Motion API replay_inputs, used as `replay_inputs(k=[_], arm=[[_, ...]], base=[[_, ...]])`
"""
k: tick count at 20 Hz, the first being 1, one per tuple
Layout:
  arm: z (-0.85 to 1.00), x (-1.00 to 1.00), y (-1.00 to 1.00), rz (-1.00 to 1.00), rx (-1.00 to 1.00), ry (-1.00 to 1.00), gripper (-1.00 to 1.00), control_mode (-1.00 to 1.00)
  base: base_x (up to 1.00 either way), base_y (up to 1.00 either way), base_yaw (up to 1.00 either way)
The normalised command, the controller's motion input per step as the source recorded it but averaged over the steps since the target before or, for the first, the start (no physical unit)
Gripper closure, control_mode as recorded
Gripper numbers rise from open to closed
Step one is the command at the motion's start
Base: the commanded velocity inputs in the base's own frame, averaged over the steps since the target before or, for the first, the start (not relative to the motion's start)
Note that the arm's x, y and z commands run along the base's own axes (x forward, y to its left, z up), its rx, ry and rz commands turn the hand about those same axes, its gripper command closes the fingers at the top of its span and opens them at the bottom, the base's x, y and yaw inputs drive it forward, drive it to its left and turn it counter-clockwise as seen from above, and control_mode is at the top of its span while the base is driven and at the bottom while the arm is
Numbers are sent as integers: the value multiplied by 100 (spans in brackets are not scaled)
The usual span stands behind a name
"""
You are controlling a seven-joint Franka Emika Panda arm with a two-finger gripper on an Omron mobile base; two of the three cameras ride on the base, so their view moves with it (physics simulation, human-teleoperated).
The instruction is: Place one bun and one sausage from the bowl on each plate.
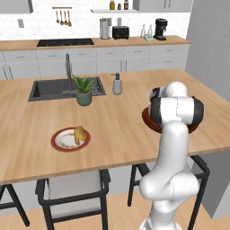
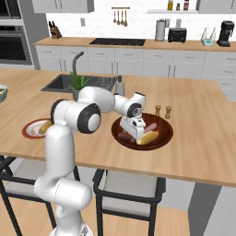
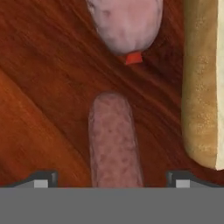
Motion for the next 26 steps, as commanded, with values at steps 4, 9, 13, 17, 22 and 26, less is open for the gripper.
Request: replay_inputs(k=[4,9,13,17,22,26], arm=[[-5,0,27,-3,0,1,100,-100],[18,-3,1,-4,1,0,100,-100],[97,-51,14,-1,3,-14,100,-100],[100,-68,61,0,0,-16,100,-100],[71,-56,100,4,-13,-2,100,-100],[4,-39,100,13,-16,-11,100,-100]], base=[[0,0,0],[0,0,0],[0,0,0],[0,0,0],[0,0,0],[0,0,0]])
